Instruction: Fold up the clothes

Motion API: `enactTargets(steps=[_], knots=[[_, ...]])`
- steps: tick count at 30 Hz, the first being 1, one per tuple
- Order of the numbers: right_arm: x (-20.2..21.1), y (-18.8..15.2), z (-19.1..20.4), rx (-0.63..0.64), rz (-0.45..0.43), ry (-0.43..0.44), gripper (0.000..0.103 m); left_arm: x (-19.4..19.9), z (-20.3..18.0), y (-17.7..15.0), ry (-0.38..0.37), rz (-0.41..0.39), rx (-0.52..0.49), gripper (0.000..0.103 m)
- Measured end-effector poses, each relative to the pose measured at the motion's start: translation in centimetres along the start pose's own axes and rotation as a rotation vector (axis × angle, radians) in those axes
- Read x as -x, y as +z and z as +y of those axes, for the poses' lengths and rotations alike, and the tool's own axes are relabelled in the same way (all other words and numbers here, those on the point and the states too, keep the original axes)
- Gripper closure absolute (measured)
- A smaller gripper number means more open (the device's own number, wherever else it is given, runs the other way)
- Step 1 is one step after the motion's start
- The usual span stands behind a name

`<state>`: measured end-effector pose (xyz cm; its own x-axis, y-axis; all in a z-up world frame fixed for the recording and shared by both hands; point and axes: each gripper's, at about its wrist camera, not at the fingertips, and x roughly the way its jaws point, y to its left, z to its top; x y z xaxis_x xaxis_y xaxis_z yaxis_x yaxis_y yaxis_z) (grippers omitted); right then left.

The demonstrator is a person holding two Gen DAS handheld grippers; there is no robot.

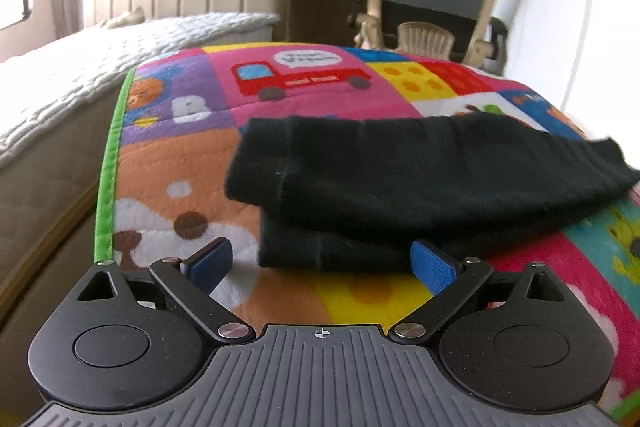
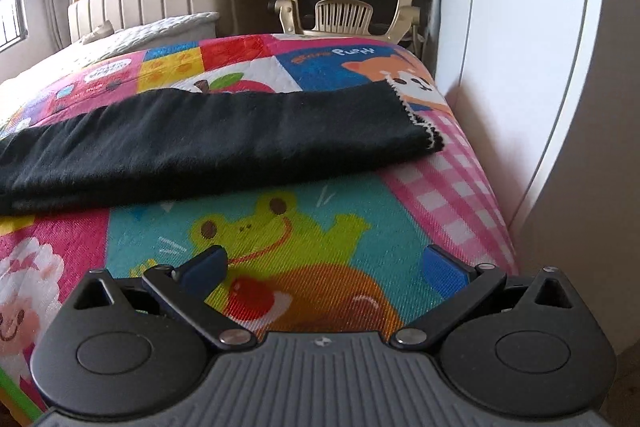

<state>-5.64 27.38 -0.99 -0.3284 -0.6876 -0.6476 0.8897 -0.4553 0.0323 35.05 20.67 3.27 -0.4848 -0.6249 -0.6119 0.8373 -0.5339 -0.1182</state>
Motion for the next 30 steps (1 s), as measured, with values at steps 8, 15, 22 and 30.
enactTargets(steps=[8, 15, 22, 30], knots=[[-1.4, 1.8, -0.3, -0.038, 0.016, 0.014, 0.000, -2.7, 2.4, 5.4, 0.189, -0.231, 0.084, 0.005], [-1.1, 1.5, -0.2, -0.016, 0.022, 0.010, 0.000, -10.5, 5.6, 9.5, 0.237, -0.192, 0.033, 0.004], [-1.3, 1.8, -0.6, -0.028, 0.017, 0.018, 0.000, -15.6, 3.2, 11.1, 0.191, -0.281, 0.012, 0.004], [-1.0, 1.8, -1.2, 0.000, 0.032, 0.028, 0.000, -13.2, 2.9, 10.3, 0.226, -0.269, 0.193, 0.050]])
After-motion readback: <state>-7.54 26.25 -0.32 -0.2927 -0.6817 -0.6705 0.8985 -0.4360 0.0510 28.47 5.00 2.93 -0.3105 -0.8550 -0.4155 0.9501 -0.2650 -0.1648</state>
